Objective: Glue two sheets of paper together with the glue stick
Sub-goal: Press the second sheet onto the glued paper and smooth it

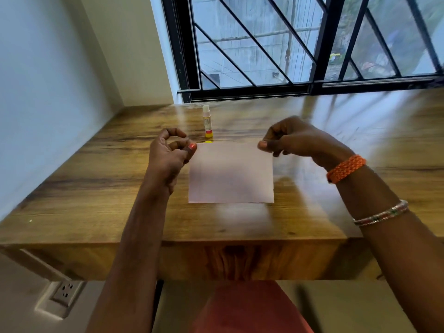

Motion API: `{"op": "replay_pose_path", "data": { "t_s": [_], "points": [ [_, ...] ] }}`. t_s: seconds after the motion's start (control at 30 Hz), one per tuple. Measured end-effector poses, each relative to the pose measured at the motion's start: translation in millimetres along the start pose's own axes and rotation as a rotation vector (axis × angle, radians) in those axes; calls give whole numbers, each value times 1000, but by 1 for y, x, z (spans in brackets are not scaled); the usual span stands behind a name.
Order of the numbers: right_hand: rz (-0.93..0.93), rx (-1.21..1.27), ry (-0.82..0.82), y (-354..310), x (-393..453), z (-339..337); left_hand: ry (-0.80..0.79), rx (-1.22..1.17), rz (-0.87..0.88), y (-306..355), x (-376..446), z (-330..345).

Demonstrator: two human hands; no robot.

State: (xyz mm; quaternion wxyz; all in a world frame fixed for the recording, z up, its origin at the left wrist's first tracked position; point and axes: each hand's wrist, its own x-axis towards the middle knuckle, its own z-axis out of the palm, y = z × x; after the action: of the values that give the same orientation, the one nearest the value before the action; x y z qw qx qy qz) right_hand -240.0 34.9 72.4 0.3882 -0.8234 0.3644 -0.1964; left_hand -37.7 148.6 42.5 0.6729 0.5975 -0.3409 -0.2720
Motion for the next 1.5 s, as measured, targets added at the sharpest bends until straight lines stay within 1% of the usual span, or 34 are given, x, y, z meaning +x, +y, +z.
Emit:
{"op": "replay_pose_path", "data": {
  "t_s": [0.13, 0.2, 0.27, 0.33, 0.37, 0.43, 0.5, 0.6, 0.67, 0.77, 0.8, 0.83, 0.93, 0.97, 1.0, 1.03, 1.07, 1.1, 1.13, 1.17, 1.2, 1.23, 1.27, 1.3, 1.33, 1.37, 1.43, 1.5],
  "points": [
    [61, 41, 13, 11, -12, 0, 35, 23, 4, -6, -1, 6],
    [72, 87, 57, 15, -15, 6, 58, 2, -8, -7, -2, 9],
    [58, 159, 175, 17, -16, 13, 76, -14, -15, -8, -4, 11],
    [50, 333, 316, 15, -17, 23, 109, -38, -4, -10, -5, 13],
    [70, 439, 348, 13, -17, 27, 120, -63, -1, -10, -6, 15],
    [130, 553, 317, 12, -19, 34, 132, -125, 3, -10, -6, 19],
    [130, 579, 272, 10, -23, 41, 147, -200, 27, -8, -7, 21],
    [94, 612, 362, 10, -28, 47, 119, -296, 17, -5, -9, 21],
    [72, 623, 433, 12, -31, 46, 69, -392, -52, -7, -11, 20],
    [72, 632, 503, 17, -32, 39, 53, -611, -141, -12, -9, 11],
    [70, 623, 503, 18, -33, 37, 37, -610, -145, -13, -8, 8],
    [68, 608, 482, 19, -34, 34, -1, -558, -154, -14, -8, 5],
    [69, 558, 364, 16, -35, 35, -203, -271, -217, -16, -18, 12],
    [67, 538, 344, 15, -35, 37, -228, -236, -221, -16, -23, 17],
    [70, 494, 348, 14, -33, 40, -207, -233, -210, -17, -27, 22],
    [78, 392, 387, 13, -31, 44, -163, -244, -195, -17, -30, 26],
    [88, 211, 459, 13, -30, 48, -123, -240, -182, -18, -32, 30],
    [75, -28, 571, 12, -29, 54, -97, -245, -179, -17, -34, 33],
    [1, -271, 690, 12, -31, 62, -81, -262, -183, -18, -34, 35],
    [-122, -451, 739, 10, -34, 72, -79, -294, -190, -17, -36, 37],
    [-267, -549, 706, 6, -39, 84, -87, -325, -194, -16, -37, 39],
    [-393, -580, 581, 2, -43, 95, -105, -346, -201, -15, -38, 41],
    [-471, -572, 428, -1, -46, 105, -131, -339, -205, -14, -39, 41],
    [-494, -548, 297, -3, -48, 112, -169, -323, -209, -12, -42, 41],
    [-483, -525, 223, -3, -48, 116, -205, -318, -204, -11, -42, 40],
    [-459, -520, 206, -2, -46, 116, -239, -339, -196, -9, -43, 39],
    [-396, -519, 241, 2, -37, 108, -259, -416, -200, -7, -44, 36],
    [-299, -461, 248, 5, -30, 96, -223, -412, -224, -5, -43, 33]
  ]
}}
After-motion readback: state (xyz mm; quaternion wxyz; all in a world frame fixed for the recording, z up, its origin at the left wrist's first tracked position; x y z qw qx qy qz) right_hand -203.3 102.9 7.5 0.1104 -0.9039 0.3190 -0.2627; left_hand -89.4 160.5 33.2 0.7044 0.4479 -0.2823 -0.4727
